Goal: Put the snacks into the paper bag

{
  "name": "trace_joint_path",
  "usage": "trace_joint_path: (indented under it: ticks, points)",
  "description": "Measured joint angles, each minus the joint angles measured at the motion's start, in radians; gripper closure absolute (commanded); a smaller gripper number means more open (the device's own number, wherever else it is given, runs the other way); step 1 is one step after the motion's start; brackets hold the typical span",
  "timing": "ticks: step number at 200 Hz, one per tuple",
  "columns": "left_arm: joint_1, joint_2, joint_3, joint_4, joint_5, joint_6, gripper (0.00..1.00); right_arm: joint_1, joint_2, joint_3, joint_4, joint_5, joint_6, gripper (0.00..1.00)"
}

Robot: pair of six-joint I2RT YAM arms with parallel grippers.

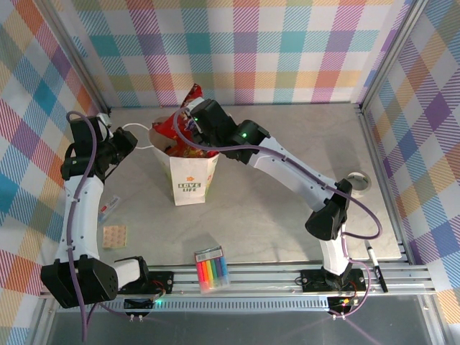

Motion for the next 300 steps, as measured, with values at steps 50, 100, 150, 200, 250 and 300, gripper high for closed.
trace_joint_path:
  ticks: [50, 100, 150, 200, 250, 300]
  points:
    - [0.0, 0.0, 0.0, -0.007, -0.003, 0.0, 0.93, 0.006, -0.034, -0.03, -0.004, 0.009, 0.001, 1.0]
    - [0.0, 0.0, 0.0, -0.008, -0.009, 0.0, 0.93, 0.006, -0.1, -0.077, 0.002, 0.023, 0.001, 1.0]
    - [0.0, -0.003, 0.0, -0.017, -0.019, 0.0, 0.93, 0.006, -0.116, -0.108, 0.013, 0.027, 0.0, 1.0]
    - [0.0, -0.012, 0.0, -0.031, -0.019, 0.0, 0.93, 0.006, -0.103, -0.095, -0.002, 0.022, -0.008, 1.0]
    - [0.0, -0.013, 0.0, -0.032, -0.019, 0.0, 0.93, 0.006, -0.042, -0.033, -0.04, -0.006, -0.015, 1.0]
    - [0.0, -0.013, 0.0, -0.03, -0.018, 0.0, 0.93, 0.006, -0.014, 0.009, -0.067, -0.028, -0.014, 1.0]
